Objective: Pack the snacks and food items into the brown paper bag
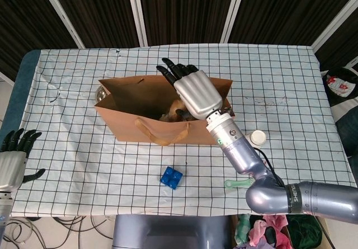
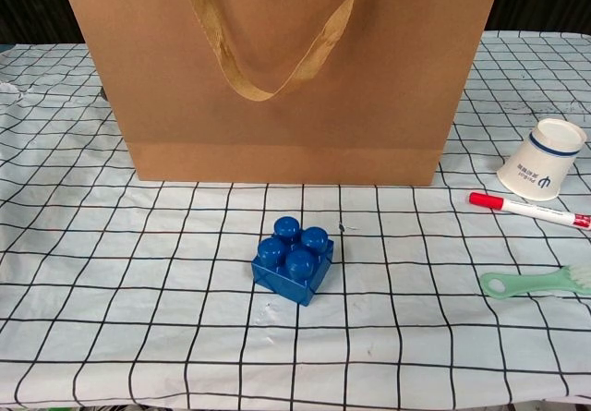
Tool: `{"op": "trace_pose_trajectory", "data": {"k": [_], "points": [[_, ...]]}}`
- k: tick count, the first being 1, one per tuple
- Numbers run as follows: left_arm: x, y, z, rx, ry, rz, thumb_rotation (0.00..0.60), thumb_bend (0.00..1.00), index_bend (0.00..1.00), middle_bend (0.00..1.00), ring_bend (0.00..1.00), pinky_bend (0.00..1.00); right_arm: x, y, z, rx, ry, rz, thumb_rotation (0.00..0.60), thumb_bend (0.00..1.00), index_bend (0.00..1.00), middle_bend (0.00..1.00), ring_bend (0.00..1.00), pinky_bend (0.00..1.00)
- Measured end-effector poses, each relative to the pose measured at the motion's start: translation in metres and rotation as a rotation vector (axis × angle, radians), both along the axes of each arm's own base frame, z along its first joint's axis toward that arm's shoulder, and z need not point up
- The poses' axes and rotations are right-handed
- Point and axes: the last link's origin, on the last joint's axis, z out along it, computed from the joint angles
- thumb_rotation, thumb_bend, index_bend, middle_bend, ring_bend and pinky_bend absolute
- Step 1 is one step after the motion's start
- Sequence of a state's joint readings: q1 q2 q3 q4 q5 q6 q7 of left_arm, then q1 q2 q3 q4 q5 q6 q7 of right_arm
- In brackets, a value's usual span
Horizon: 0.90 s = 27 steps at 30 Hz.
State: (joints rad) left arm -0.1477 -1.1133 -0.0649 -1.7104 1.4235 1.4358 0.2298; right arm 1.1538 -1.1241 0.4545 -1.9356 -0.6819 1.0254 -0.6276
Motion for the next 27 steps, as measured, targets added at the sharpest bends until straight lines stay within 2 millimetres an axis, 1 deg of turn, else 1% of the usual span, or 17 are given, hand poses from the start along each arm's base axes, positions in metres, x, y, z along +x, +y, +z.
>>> {"op": "trace_pose_trajectory", "data": {"k": [4,6,8,10,13,16,17,19,20,22,23,25,27], "points": [[0.000,0.000,0.000,0.003,0.001,0.001,0.600,0.08,0.16,0.11,0.00,0.02,0.001,0.001,0.007,-0.023,-0.018,0.002,0.600,0.05,0.05,0.00,0.15,0.23],[0.000,0.000,0.000,0.005,0.000,0.003,0.600,0.08,0.16,0.11,0.00,0.02,0.000,0.002,0.013,-0.048,-0.030,0.009,0.600,0.05,0.05,0.00,0.15,0.23],[0.000,0.001,0.001,0.007,-0.002,0.003,0.600,0.08,0.16,0.11,0.00,0.02,-0.003,0.004,0.023,-0.084,-0.042,0.013,0.600,0.06,0.05,0.03,0.17,0.23],[0.000,0.001,0.002,0.014,-0.004,0.003,0.600,0.08,0.16,0.11,0.00,0.02,-0.010,0.007,0.035,-0.127,-0.043,0.007,0.600,0.06,0.05,0.06,0.19,0.23],[0.000,0.000,0.004,0.023,-0.011,0.002,0.600,0.08,0.16,0.11,0.00,0.02,-0.033,0.013,0.058,-0.223,-0.019,-0.025,0.600,0.06,0.05,0.06,0.19,0.23],[0.000,-0.001,0.006,0.033,-0.017,0.000,0.600,0.08,0.15,0.11,0.00,0.02,-0.069,0.023,0.077,-0.303,0.039,-0.081,0.600,0.07,0.05,0.07,0.19,0.23],[0.000,-0.002,0.007,0.039,-0.020,-0.002,0.600,0.08,0.15,0.11,0.00,0.02,-0.086,0.030,0.083,-0.325,0.067,-0.106,0.600,0.07,0.05,0.08,0.19,0.23],[0.001,-0.003,0.008,0.046,-0.027,-0.007,0.600,0.08,0.15,0.11,0.00,0.02,-0.114,0.043,0.090,-0.345,0.108,-0.140,0.600,0.08,0.05,0.08,0.19,0.23],[0.002,-0.003,0.009,0.052,-0.033,-0.012,0.600,0.08,0.15,0.11,0.00,0.02,-0.132,0.052,0.093,-0.351,0.131,-0.161,0.600,0.09,0.05,0.08,0.19,0.23],[0.003,-0.004,0.010,0.060,-0.041,-0.021,0.600,0.08,0.15,0.11,0.00,0.02,-0.160,0.070,0.097,-0.352,0.159,-0.192,0.600,0.10,0.05,0.08,0.19,0.23],[0.003,-0.005,0.011,0.067,-0.046,-0.027,0.600,0.08,0.14,0.11,0.00,0.02,-0.178,0.083,0.097,-0.348,0.173,-0.213,0.600,0.11,0.05,0.08,0.19,0.23],[0.003,-0.006,0.012,0.077,-0.051,-0.035,0.600,0.08,0.14,0.11,0.00,0.02,-0.206,0.105,0.097,-0.335,0.190,-0.248,0.600,0.12,0.05,0.08,0.19,0.23],[0.002,-0.009,0.013,0.084,-0.059,-0.041,0.600,0.08,0.12,0.11,0.00,0.02,-0.237,0.132,0.093,-0.313,0.206,-0.298,0.600,0.13,0.05,0.08,0.19,0.23]]}}
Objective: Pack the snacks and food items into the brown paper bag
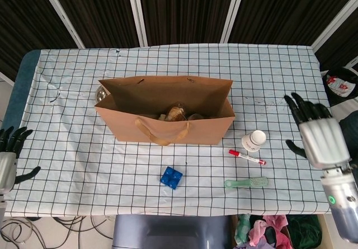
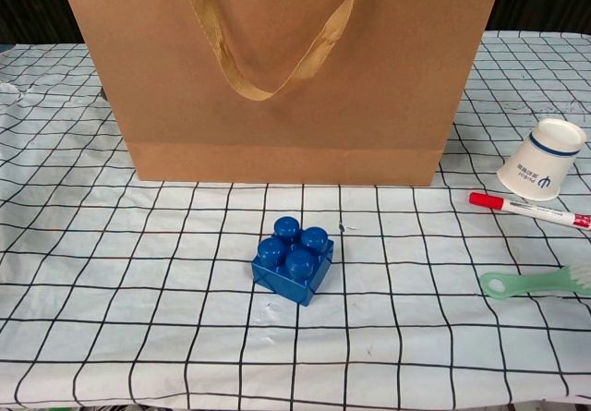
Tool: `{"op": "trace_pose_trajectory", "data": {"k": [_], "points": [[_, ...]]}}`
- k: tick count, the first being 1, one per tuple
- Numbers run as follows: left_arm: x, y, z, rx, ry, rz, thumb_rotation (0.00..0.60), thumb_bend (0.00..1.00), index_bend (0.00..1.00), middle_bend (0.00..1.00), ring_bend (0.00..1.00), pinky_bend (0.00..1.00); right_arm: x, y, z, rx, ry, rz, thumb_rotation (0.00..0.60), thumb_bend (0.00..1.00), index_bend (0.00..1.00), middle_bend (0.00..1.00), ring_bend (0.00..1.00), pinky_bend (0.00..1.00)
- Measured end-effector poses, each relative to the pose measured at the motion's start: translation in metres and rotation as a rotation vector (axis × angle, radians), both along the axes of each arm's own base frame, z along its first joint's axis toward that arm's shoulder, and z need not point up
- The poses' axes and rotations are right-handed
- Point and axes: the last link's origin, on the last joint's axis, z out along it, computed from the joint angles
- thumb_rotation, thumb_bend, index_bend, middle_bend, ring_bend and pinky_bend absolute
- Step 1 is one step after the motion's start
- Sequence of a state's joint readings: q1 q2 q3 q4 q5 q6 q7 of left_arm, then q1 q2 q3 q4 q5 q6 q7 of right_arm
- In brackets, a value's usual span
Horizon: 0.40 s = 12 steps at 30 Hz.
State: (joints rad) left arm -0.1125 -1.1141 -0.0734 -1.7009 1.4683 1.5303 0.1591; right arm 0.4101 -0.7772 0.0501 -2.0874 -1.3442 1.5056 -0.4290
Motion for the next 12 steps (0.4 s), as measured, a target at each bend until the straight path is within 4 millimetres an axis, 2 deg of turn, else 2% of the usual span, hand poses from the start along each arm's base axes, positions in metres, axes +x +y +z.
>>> {"op": "trace_pose_trajectory", "data": {"k": [2,5,8,12], "points": [[-0.001,-0.002,0.001,0.001,-0.016,-0.005,0.600,0.08,0.11,0.10,0.00,0.02,-0.031,0.025,-0.007,0.002,0.003,-0.059,0.600,0.13,0.05,0.08,0.19,0.23],[-0.002,-0.004,0.002,0.000,-0.035,-0.017,0.600,0.08,0.11,0.10,0.00,0.02,-0.060,0.046,-0.023,-0.015,-0.004,-0.095,0.600,0.13,0.05,0.08,0.19,0.23],[-0.002,-0.005,0.002,-0.004,-0.038,-0.026,0.600,0.08,0.11,0.10,0.00,0.02,-0.079,0.063,-0.041,-0.028,-0.008,-0.110,0.600,0.13,0.05,0.08,0.19,0.23],[-0.003,-0.008,0.000,-0.018,-0.031,-0.028,0.600,0.08,0.11,0.10,0.00,0.02,-0.094,0.073,-0.060,-0.028,-0.002,-0.126,0.600,0.14,0.05,0.08,0.19,0.23]]}}
